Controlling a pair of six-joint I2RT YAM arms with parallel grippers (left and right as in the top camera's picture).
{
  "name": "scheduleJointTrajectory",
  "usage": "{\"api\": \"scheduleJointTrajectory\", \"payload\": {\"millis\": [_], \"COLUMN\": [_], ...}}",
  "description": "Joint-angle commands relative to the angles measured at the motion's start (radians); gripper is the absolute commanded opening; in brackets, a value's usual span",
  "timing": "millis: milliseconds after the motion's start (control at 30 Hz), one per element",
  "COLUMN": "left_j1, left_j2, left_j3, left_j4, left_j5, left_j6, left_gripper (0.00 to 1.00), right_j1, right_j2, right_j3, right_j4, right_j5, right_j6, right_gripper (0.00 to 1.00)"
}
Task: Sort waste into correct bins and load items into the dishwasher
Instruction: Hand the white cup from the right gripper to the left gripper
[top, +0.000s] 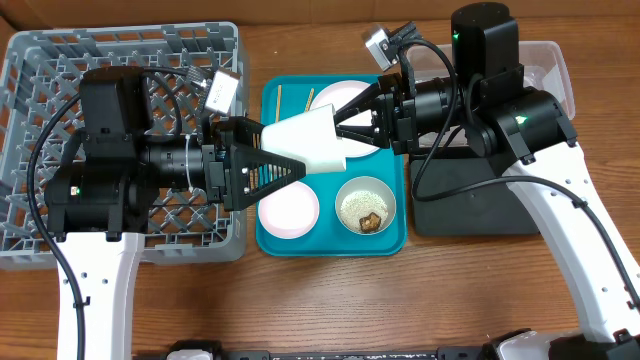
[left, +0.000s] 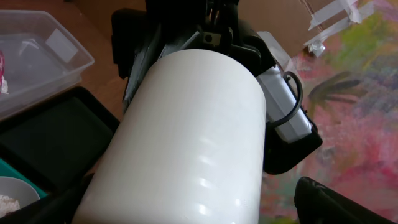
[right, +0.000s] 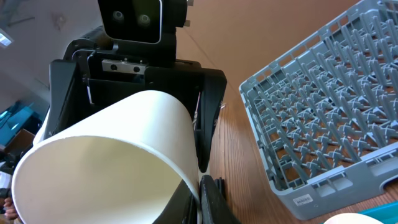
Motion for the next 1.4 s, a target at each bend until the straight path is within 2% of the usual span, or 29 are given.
{"api": "scheduleJointTrajectory", "payload": {"millis": [0,233,267,333,400,533,700,767,800,833,900,967,1033,1167,1300,1367], "left_j1": [0.002,0.002,0.002,0.002,0.002,0.008,0.008,0.008,0.008,0.008,0.008,0.008,0.013,0.056,0.153,0.213], "left_j2": [-0.002,-0.002,-0.002,-0.002,-0.002,-0.002,-0.002,-0.002,-0.002,-0.002,-0.002,-0.003,-0.003,-0.014,-0.034,-0.041], "left_j3": [0.017,0.017,0.017,0.017,0.017,0.017,0.017,0.017,0.017,0.017,0.017,0.017,0.017,0.018,0.018,0.018], "left_j4": [0.005,0.009,0.012,0.022,0.032,0.043,0.042,0.042,0.042,0.042,0.042,0.035,0.018,-0.086,-0.219,-0.286], "left_j5": [0.026,0.026,0.026,0.026,0.025,0.023,0.023,0.023,0.023,0.021,-0.007,-0.097,-0.186,-0.449,-0.736,-0.875], "left_j6": [0.017,0.02,0.02,0.02,0.02,0.019,0.019,0.019,0.019,0.02,0.019,0.016,0.008,0.008,-0.003,-0.045], "left_gripper": [0.96,0.86,0.86,0.94,0.94,0.79,0.77,0.72,0.72,0.72,0.68,0.67,0.68,0.69,0.7,0.65], "right_j1": [-0.001,-0.001,-0.001,-0.001,-0.001,-0.001,-0.001,-0.001,-0.001,-0.001,-0.001,-0.007,-0.018,-0.05,-0.048,-0.038], "right_j2": [-0.003,-0.003,-0.003,-0.003,-0.003,-0.003,-0.003,-0.003,-0.003,-0.003,-0.003,-0.007,-0.017,-0.054,-0.076,-0.073], "right_j3": [0.006,0.006,0.006,0.006,0.006,0.006,0.006,0.006,0.006,0.006,0.006,0.006,0.006,0.006,0.006,0.006], "right_j4": [0.011,0.009,0.005,-0.005,-0.005,-0.005,-0.001,-0.001,-0.001,-0.001,-0.002,-0.002,-0.005,-0.051,-0.194,-0.278], "right_j5": [-0.023,-0.023,-0.023,-0.023,-0.023,-0.023,-0.023,-0.023,-0.023,-0.023,-0.02,-0.014,0.039,0.274,0.548,0.65], "right_j6": [0.0,0.0,0.0,0.0,0.0,0.0,0.0,0.0,0.0,0.0,0.001,0.002,0.01,0.06,0.083,0.083], "right_gripper": [0.04,0.04,0.04,0.04,0.04,0.04,0.04,0.04,0.16,0.33,0.48,0.59,0.66,0.7,0.71,0.7]}}
